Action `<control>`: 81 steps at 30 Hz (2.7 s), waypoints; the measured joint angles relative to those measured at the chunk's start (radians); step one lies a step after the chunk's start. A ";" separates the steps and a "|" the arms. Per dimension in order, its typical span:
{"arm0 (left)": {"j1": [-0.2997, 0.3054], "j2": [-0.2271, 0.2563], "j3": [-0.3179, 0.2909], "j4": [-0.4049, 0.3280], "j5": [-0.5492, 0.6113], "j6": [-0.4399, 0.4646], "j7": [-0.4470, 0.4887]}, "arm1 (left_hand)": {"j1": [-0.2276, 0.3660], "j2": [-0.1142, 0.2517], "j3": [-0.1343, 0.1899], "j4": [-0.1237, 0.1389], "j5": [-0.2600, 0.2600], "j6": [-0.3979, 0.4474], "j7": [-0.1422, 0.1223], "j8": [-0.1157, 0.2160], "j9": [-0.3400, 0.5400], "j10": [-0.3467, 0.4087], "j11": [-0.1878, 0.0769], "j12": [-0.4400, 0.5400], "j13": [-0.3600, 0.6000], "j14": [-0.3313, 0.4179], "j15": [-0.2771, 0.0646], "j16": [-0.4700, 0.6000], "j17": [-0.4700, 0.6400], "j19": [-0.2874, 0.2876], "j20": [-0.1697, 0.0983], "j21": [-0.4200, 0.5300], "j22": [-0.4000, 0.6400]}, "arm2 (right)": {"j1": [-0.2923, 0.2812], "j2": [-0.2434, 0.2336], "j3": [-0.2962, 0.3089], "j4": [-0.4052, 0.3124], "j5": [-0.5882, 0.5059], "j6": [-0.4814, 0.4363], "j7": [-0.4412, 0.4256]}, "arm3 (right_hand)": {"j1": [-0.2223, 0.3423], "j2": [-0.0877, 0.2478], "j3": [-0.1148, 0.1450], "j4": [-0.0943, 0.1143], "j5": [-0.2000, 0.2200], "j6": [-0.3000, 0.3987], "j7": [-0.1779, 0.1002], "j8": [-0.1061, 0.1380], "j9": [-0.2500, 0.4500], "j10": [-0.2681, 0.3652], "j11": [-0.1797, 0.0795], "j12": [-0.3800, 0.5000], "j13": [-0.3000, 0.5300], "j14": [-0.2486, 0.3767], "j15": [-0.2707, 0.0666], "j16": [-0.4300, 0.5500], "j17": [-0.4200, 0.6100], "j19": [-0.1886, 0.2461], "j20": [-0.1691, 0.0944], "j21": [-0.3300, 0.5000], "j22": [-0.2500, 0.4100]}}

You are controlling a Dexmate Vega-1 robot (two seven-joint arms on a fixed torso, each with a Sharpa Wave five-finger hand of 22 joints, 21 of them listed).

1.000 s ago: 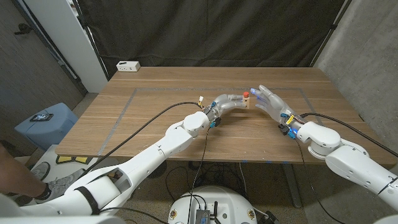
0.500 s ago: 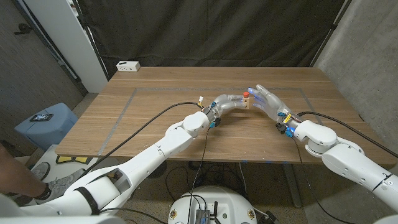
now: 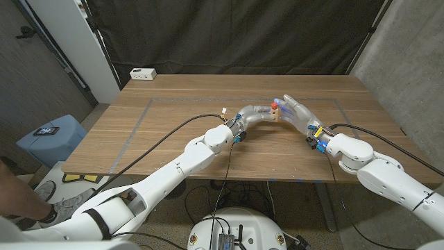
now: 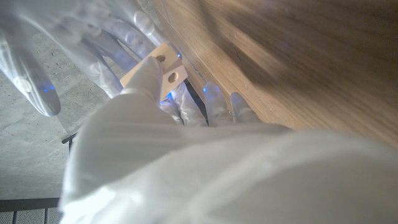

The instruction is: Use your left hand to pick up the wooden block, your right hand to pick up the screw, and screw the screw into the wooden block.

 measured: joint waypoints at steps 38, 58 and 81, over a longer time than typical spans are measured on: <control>-0.021 -0.017 -0.002 0.048 -0.014 -0.005 -0.014 | -0.004 -0.005 0.006 0.000 -0.005 0.007 0.007 -0.002 0.001 0.014 0.005 0.000 0.005 0.005 -0.005 0.000 -0.005 0.000 0.000 0.000 0.000 | -0.002 -0.026 0.000 -0.017 0.025 -0.028 0.000 | 0.000 0.000 0.005 -0.003 0.000 -0.005 -0.005 0.000 0.000 0.000 0.000 0.000 0.000 -0.004 0.004 0.000 0.000 0.000 0.000 0.000 0.000; -0.030 -0.025 -0.002 0.069 -0.021 -0.009 -0.025 | 0.005 -0.010 0.015 0.000 -0.008 0.011 0.007 0.000 0.000 0.012 0.005 0.000 0.005 0.005 -0.005 -0.005 -0.002 0.002 0.002 0.000 0.000 | -0.031 -0.046 0.020 -0.049 0.034 -0.044 -0.020 | 0.000 0.000 0.005 -0.003 0.000 0.002 -0.005 0.004 -0.002 0.000 0.000 0.000 0.000 -0.004 0.004 0.000 -0.005 0.000 0.000 0.000 0.000; -0.031 -0.026 0.002 0.071 -0.023 -0.006 -0.027 | 0.005 -0.010 0.014 0.000 -0.012 0.012 0.009 -0.001 0.001 0.011 0.003 0.000 0.005 0.005 -0.005 -0.005 -0.002 0.002 0.002 0.000 0.000 | -0.071 -0.070 0.043 -0.080 0.051 -0.059 -0.024 | 0.000 0.000 0.005 -0.003 0.000 0.002 -0.005 0.008 -0.002 0.000 0.000 0.000 0.000 -0.004 0.004 0.000 -0.005 0.000 0.000 0.000 0.000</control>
